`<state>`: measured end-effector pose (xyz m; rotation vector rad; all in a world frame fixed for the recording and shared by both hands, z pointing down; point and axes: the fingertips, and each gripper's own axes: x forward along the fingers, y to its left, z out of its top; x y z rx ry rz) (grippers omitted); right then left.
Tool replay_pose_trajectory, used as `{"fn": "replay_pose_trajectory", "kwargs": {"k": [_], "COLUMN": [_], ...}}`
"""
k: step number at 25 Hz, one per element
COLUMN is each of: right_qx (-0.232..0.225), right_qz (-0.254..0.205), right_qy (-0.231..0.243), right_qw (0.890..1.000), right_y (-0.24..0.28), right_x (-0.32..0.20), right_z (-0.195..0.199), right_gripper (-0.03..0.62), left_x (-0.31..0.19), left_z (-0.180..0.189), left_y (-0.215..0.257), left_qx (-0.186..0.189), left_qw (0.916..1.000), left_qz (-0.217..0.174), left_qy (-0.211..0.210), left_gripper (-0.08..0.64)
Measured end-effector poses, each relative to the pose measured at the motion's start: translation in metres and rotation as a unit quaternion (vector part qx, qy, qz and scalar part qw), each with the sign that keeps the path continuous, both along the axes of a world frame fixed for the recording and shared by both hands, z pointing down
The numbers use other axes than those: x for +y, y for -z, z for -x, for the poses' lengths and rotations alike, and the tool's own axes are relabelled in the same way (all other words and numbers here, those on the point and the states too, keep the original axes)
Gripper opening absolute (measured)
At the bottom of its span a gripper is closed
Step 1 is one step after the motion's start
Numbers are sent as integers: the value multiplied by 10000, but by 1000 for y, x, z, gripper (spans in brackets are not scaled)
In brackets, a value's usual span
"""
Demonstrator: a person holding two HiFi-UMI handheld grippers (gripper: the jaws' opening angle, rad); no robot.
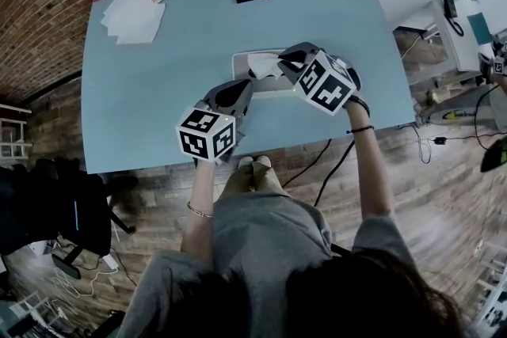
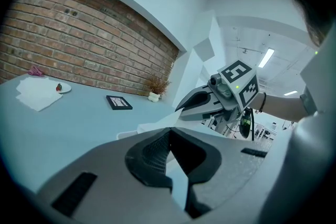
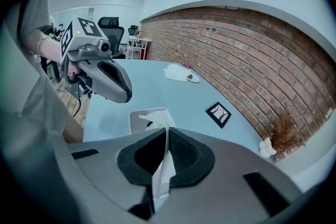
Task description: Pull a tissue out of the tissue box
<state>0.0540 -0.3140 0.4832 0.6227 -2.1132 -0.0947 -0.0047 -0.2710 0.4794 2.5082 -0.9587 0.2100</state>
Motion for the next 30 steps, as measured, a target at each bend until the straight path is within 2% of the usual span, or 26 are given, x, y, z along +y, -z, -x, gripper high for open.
{"fn": "replay_pose_trajectory", "kwargs": {"k": [16, 30], "right_qx": [-25, -356], "right_qz": [-274, -707], "right_qy": [-151, -523], "right_qw": [9995, 9955], "right_y": [31, 70], "right_x": [16, 33], "right_z": [-11, -27], "right_gripper": [3, 3], "left_x": [4, 11], "left_z": [-9, -15], "left_y": [23, 52], "left_qx": [40, 50], "left_qw": [9994, 9968], "left_qz": [-262, -625], "left_qy": [-234, -497], "left_gripper": [3, 3]}}
